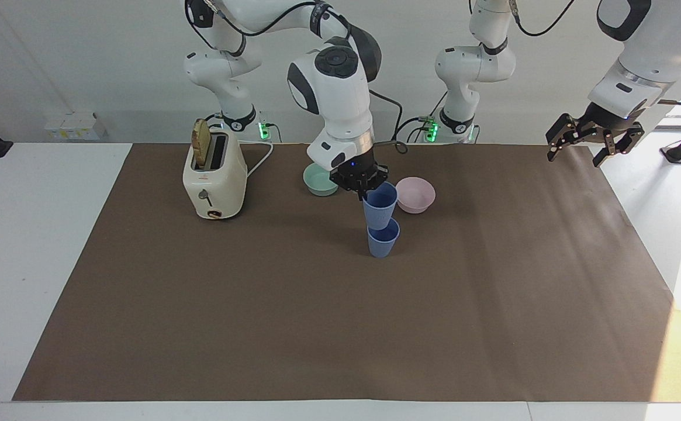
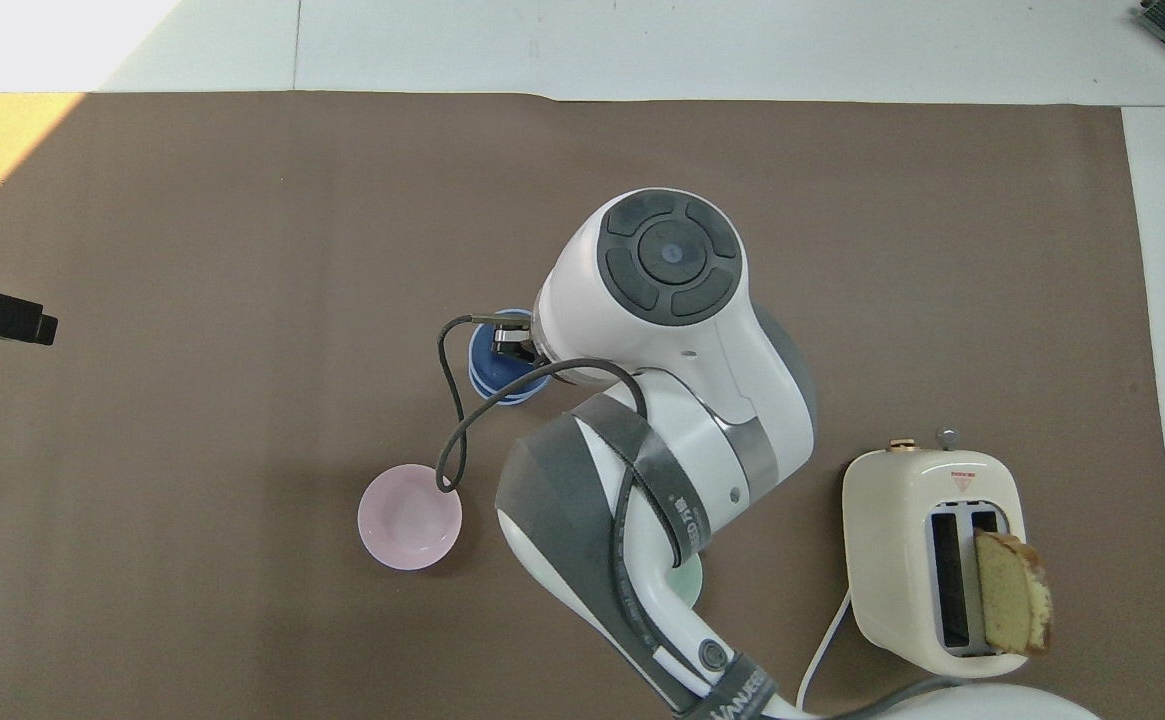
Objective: Stack blue cups with both arms
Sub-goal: 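Carry the held cup over the center blue cup and lower it in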
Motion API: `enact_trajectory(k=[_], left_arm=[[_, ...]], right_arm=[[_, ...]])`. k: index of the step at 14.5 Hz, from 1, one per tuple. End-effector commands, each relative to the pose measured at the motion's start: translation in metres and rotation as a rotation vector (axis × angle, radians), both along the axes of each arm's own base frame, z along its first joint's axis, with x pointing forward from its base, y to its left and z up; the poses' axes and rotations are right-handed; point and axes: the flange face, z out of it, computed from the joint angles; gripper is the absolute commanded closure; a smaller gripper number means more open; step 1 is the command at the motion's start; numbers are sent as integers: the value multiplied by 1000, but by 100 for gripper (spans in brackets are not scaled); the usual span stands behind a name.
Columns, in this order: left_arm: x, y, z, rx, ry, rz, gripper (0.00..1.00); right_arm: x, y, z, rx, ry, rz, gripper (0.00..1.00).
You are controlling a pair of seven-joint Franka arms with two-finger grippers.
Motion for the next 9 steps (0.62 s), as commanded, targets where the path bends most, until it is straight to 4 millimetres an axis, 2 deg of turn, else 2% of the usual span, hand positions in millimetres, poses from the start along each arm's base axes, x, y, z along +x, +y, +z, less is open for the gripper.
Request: enact_trajectory(k=[1, 5, 8, 9], left_arm=[[-5, 4, 4, 12, -5, -2, 0], [-5, 5, 4, 12, -5, 0, 0], [-5, 4, 4, 12, -7, -2, 0], [-5, 4, 4, 12, -5, -2, 0]], right_arm=[[2, 12, -8, 15, -3, -16, 100], [4, 14, -15, 15, -7, -16, 100], [11, 16, -29, 27, -24, -23, 100], [13, 14, -30, 32, -23, -30, 79]])
